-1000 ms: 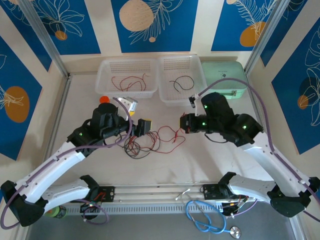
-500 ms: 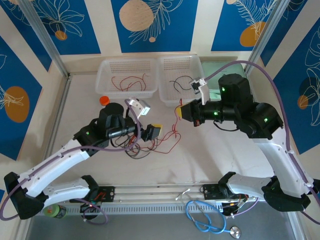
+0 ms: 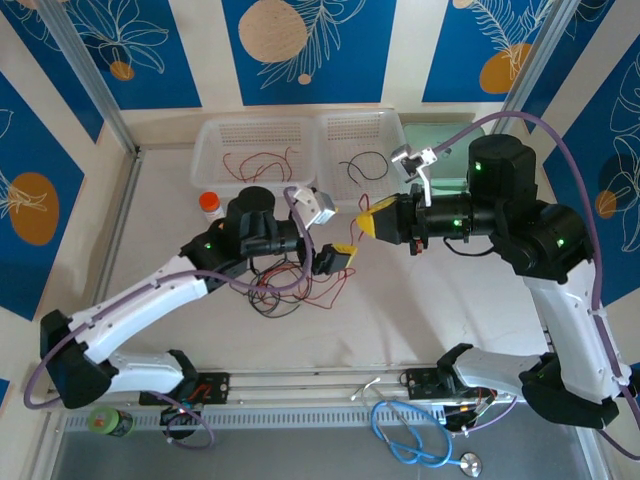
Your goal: Untangle the cables
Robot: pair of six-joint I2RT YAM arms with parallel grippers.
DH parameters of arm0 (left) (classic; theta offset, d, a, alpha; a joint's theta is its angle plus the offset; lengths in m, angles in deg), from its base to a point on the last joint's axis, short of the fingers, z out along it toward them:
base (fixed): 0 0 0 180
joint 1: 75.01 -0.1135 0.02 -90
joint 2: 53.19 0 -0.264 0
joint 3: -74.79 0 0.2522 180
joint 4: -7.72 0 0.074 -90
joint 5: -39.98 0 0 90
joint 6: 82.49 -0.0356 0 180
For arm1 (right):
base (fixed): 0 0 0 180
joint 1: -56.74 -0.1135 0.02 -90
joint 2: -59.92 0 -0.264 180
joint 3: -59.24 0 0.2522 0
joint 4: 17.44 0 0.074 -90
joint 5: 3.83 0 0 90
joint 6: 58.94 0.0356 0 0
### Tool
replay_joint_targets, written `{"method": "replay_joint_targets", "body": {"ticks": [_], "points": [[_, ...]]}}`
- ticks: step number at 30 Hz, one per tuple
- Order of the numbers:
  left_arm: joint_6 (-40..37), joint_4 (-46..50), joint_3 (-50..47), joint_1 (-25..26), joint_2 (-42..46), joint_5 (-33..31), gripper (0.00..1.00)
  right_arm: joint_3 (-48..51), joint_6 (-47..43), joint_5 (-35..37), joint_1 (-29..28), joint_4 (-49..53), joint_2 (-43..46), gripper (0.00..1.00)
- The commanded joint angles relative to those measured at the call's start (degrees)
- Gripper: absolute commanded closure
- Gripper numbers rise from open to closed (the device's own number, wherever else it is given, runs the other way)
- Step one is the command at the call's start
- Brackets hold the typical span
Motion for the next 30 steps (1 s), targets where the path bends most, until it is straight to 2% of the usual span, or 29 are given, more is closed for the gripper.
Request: {"method": "replay_joint_targets", "body": {"ticks": [1,8,9,11,13,21,30], "points": [[-4.4,-3.9,2.8,0.5,-1.8,5.8,0.0,-1.2,-0.7,-7.7,0.8,-0.4,-0.4,1.0],[-3.9,-4.6,5.5,0.5,-6.3,5.5,0.0,-0.1,0.5,-11.0,1.0,-2.3,0.1,1.0],[-3.5,-5.0,5.6,0.6,-6.6,5.4,0.03,0.1,0.7,-10.8,1.1,-2.5,0.4,1.0],[-3.0,-5.6,5.4,0.6,-6.7,5.5,0.14,0.7,0.8,-10.3,1.2,-2.9,0.8,1.0],[-2.4,-6.2,4.9,0.6,-6.4,5.0,0.38,1.4,1.1,-9.7,1.4,-3.4,1.3,1.0],[-1.5,-6.5,3.7,0.9,-4.5,3.2,1.0,5.6,2.9,-9.3,2.2,-7.4,2.9,1.0],[-0.4,-7.6,2.3,1.2,-1.2,-0.5,1.0,10.9,6.4,-8.8,3.8,-12.9,5.3,1.0]]}}
